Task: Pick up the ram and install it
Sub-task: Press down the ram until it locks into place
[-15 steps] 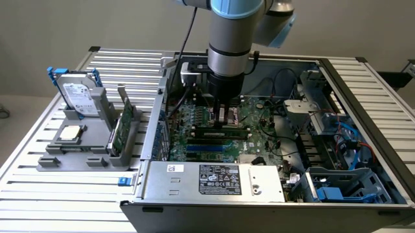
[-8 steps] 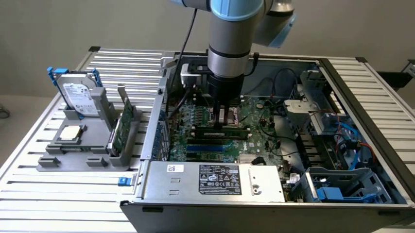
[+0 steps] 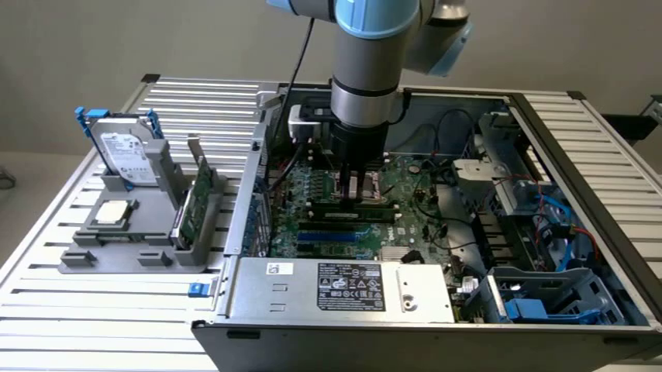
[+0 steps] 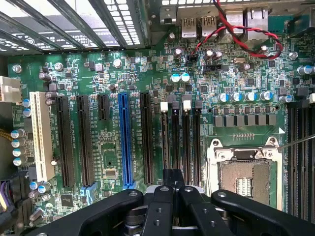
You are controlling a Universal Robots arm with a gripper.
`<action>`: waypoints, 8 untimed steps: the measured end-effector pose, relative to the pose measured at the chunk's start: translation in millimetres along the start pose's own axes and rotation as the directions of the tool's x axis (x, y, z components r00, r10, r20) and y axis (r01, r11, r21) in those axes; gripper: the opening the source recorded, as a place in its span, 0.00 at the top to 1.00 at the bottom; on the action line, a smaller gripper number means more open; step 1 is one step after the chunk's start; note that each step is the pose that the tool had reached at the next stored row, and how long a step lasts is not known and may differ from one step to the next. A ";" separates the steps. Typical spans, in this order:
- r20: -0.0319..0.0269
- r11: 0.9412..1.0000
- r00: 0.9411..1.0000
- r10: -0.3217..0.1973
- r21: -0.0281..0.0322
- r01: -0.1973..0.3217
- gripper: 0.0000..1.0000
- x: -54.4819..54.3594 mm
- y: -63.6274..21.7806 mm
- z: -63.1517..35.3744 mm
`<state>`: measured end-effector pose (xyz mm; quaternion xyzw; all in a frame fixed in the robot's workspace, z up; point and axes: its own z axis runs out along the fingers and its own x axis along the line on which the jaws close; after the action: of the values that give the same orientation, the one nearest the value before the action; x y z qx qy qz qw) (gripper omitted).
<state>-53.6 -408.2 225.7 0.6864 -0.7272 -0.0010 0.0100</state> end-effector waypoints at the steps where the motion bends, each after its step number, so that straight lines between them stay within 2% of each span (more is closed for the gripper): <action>1: 0.000 1.000 1.000 0.000 0.000 0.000 0.89 -0.1 0.0 0.6; 4: 0.000 1.000 1.000 0.000 0.000 0.000 0.89 -0.5 0.0 0.2; 5: 0.002 1.000 1.000 0.000 0.000 0.000 0.89 -0.8 -0.1 -2.3; 8: 0.000 1.000 1.000 0.000 -0.006 0.000 0.89 -0.4 -0.6 -16.2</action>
<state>-52.7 -407.7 241.9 0.6864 -0.7271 -0.0030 0.0120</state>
